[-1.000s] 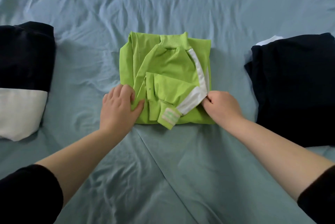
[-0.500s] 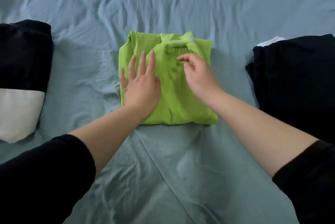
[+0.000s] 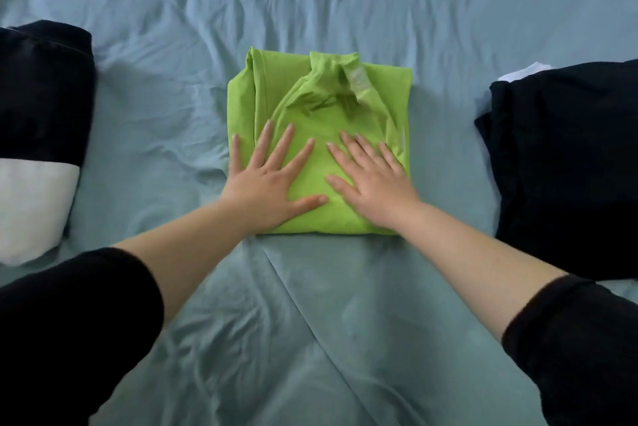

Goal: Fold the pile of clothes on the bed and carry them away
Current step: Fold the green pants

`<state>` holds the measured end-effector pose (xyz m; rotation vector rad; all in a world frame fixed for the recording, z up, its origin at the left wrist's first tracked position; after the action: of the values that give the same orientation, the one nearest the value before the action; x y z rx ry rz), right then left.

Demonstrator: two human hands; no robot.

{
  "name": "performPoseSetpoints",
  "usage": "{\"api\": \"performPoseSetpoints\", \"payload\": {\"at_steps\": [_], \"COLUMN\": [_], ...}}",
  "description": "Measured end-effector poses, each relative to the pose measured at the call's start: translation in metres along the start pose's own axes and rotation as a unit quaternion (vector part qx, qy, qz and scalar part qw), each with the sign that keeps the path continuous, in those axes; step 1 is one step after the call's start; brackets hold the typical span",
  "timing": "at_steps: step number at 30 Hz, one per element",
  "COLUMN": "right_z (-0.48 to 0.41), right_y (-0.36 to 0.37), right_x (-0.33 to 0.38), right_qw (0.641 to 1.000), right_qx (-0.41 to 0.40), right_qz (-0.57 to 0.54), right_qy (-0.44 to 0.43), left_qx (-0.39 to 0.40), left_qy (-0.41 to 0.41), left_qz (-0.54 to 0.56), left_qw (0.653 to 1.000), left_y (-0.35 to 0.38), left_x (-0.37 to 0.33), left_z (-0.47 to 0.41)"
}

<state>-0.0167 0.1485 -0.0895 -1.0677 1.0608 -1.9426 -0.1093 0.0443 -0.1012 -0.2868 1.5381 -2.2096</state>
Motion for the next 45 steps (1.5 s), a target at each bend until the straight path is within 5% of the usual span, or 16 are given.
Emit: {"api": "performPoseSetpoints", "payload": {"at_steps": [3, 7, 10, 14, 23, 27, 33, 45], "right_z": [0.013, 0.032, 0.047, 0.039, 0.081, 0.115, 0.143, 0.02], "right_y": [-0.004, -0.067, -0.035, -0.01, 0.019, 0.013, -0.026, -0.058], "right_x": [-0.016, -0.042, -0.087, -0.088, -0.059, -0.044, 0.008, 0.227], "right_qw": [0.999, 0.937, 0.865, 0.756, 0.764, 0.748, 0.785, 0.803], "right_qx": [0.02, -0.257, -0.199, -0.194, -0.152, -0.152, -0.15, -0.189], "right_qz": [-0.043, -0.202, -0.32, -0.485, -0.5, -0.528, -0.513, -0.534], "right_qy": [0.024, 0.121, 0.331, 0.395, 0.378, 0.373, 0.314, 0.183], "left_qx": [0.024, -0.038, -0.033, -0.016, -0.027, -0.052, -0.086, -0.184], "left_qy": [-0.037, -0.193, -0.306, -0.363, -0.363, -0.32, -0.315, -0.282], "left_qz": [0.04, 0.282, 0.374, 0.396, 0.395, 0.487, 0.545, 0.478], "left_qw": [0.998, 0.939, 0.875, 0.843, 0.843, 0.811, 0.772, 0.811], "left_y": [0.006, -0.011, -0.006, -0.004, -0.002, -0.004, -0.03, -0.126], "left_x": [0.021, 0.046, 0.052, 0.041, 0.033, 0.01, 0.013, 0.242], "left_z": [0.025, 0.041, 0.044, 0.039, 0.066, 0.092, 0.154, 0.218]}}
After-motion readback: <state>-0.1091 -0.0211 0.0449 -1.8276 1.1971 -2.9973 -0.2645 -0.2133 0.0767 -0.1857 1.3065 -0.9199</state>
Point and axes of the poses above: each hand's wrist, its own z-axis away from the middle knuckle, its own y-axis out of the palm, x = y × z, the point moved 10 cm from there along -z, towards the middle knuckle, and after that the axes turned 7 degrees about -z, right-handed, at the moved point
